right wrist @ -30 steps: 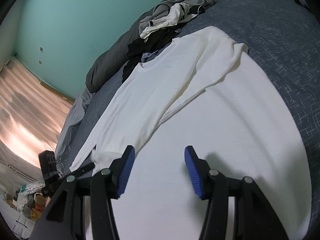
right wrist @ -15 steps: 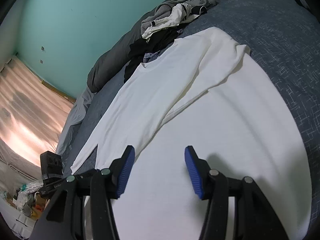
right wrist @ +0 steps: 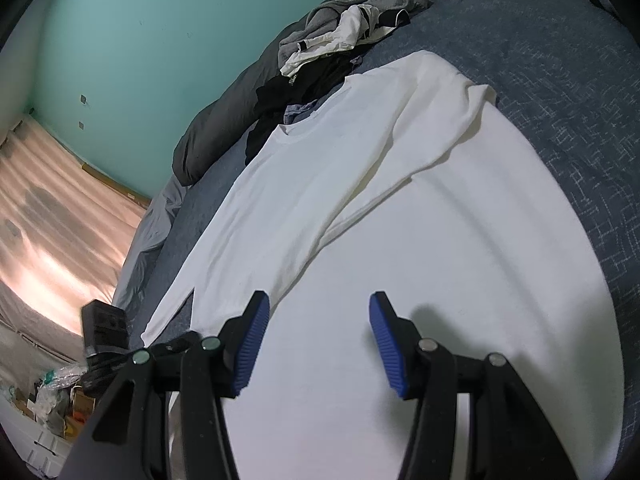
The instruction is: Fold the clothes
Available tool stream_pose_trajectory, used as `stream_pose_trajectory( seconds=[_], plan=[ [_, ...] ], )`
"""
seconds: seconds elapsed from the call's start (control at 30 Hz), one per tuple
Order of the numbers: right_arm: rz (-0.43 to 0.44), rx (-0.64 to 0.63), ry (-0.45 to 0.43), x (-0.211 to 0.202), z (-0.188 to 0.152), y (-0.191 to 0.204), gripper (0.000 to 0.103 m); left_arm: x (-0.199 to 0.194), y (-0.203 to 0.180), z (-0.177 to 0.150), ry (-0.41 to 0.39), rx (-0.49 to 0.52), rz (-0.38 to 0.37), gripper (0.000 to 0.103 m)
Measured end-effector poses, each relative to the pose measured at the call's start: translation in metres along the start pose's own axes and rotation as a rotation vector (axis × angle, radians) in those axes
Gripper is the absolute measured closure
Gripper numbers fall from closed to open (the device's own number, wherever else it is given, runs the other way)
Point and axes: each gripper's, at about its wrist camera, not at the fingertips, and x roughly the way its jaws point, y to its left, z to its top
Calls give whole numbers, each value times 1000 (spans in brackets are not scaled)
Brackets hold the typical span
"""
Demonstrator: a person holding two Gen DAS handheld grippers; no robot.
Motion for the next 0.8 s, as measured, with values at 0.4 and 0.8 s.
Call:
stream_pose_trajectory(
  seconds=[0.4, 0.8],
  plan=[
    [-4, 0, 5, 3, 0, -2, 50, -44, 17, 40, -172, -34, 28, 102],
    [-24, 3, 30, 11, -5, -7, 50, -22, 84, 78, -164, -189, 49, 102]
  ],
)
